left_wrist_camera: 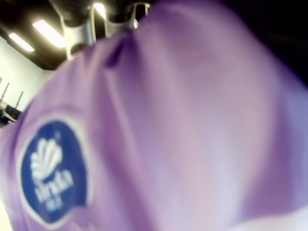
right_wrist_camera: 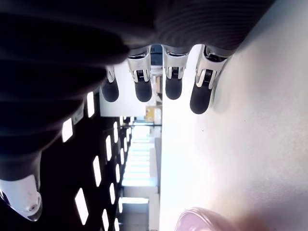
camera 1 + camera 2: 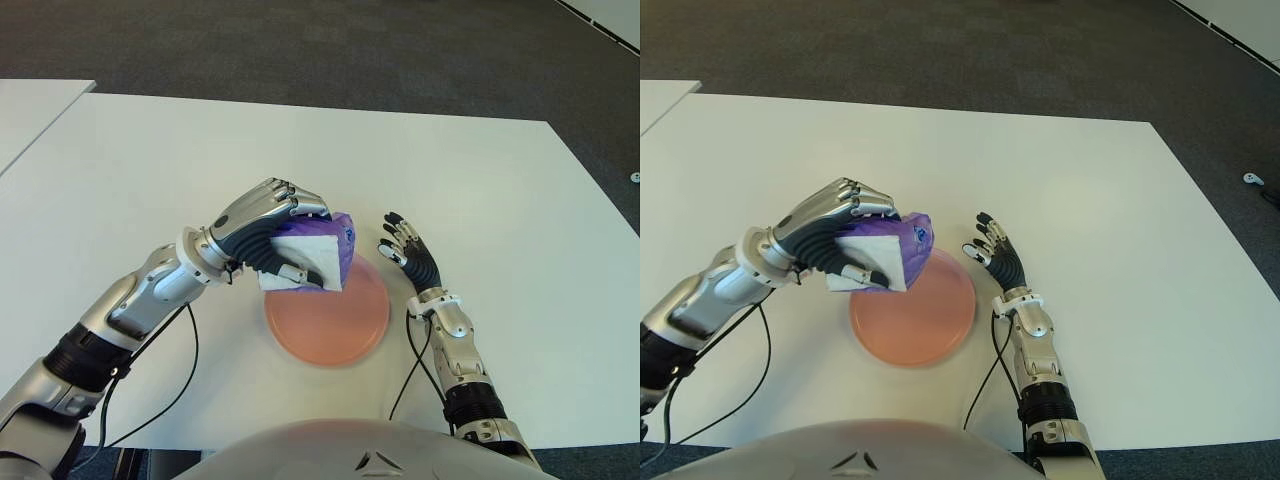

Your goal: Put the tissue paper into the plate.

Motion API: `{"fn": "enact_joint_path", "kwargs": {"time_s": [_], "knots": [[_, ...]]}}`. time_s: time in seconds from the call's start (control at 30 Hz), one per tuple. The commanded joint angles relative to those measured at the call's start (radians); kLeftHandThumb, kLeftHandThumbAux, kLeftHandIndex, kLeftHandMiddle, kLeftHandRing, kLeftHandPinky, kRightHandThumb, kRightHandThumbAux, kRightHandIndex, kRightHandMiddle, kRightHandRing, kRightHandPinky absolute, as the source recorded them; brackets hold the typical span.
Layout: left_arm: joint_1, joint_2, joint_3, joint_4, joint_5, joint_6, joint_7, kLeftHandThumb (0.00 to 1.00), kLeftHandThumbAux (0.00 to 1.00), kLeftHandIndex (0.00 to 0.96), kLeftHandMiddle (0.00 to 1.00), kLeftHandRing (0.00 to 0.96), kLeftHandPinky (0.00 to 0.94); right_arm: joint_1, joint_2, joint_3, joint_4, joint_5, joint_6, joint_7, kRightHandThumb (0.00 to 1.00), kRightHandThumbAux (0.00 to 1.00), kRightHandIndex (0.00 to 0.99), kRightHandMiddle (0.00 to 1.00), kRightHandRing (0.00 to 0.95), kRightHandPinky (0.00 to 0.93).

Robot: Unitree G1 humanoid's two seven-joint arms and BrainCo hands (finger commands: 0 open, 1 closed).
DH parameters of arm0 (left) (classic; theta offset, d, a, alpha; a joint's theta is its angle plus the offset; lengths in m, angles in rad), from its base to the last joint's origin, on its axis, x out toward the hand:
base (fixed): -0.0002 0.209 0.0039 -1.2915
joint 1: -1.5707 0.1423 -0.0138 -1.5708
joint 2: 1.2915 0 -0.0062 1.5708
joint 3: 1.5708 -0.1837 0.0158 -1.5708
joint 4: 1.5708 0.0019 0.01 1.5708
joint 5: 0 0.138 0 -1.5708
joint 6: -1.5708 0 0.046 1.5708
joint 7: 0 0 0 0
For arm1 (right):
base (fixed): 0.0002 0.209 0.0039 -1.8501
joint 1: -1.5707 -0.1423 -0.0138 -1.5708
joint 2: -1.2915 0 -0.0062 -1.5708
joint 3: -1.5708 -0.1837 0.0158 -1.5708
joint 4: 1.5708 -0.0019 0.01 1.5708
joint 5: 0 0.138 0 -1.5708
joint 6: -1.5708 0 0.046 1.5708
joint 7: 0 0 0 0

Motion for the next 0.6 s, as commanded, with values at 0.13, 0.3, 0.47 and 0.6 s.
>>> {"fn": "enact_joint_path", "kwargs": {"time_s": [0.13, 0.3, 0.47, 0.6], "knots": [[0.082, -0.036, 0.059, -0.078, 0.007, -0.023, -0.089, 0.748, 0.696, 0.444, 0.830, 0.835, 0.818, 0.067, 0.008, -0.006, 0.101, -0.012, 0.071, -0.009, 0.000, 0.632, 0.000, 0.014, 0.000, 0.000], [0.125, -0.082, 0.067, -0.069, 0.093, -0.065, -0.086, 0.748, 0.696, 0.443, 0.826, 0.833, 0.808, 0.057, 0.013, -0.010, 0.116, -0.012, 0.066, -0.010, 0.009, 0.632, 0.000, 0.009, 0.000, 0.000], [0.132, -0.128, 0.030, -0.027, 0.223, -0.064, -0.104, 0.747, 0.696, 0.443, 0.823, 0.830, 0.804, 0.050, 0.017, -0.012, 0.124, -0.013, 0.066, -0.008, 0.012, 0.646, 0.000, 0.005, 0.000, 0.000], [0.083, -0.153, 0.000, 0.035, 0.288, -0.060, -0.131, 0.746, 0.697, 0.443, 0.820, 0.827, 0.798, 0.047, 0.019, -0.013, 0.124, -0.013, 0.073, -0.010, 0.010, 0.660, 0.000, 0.005, 0.000, 0.000]]}}
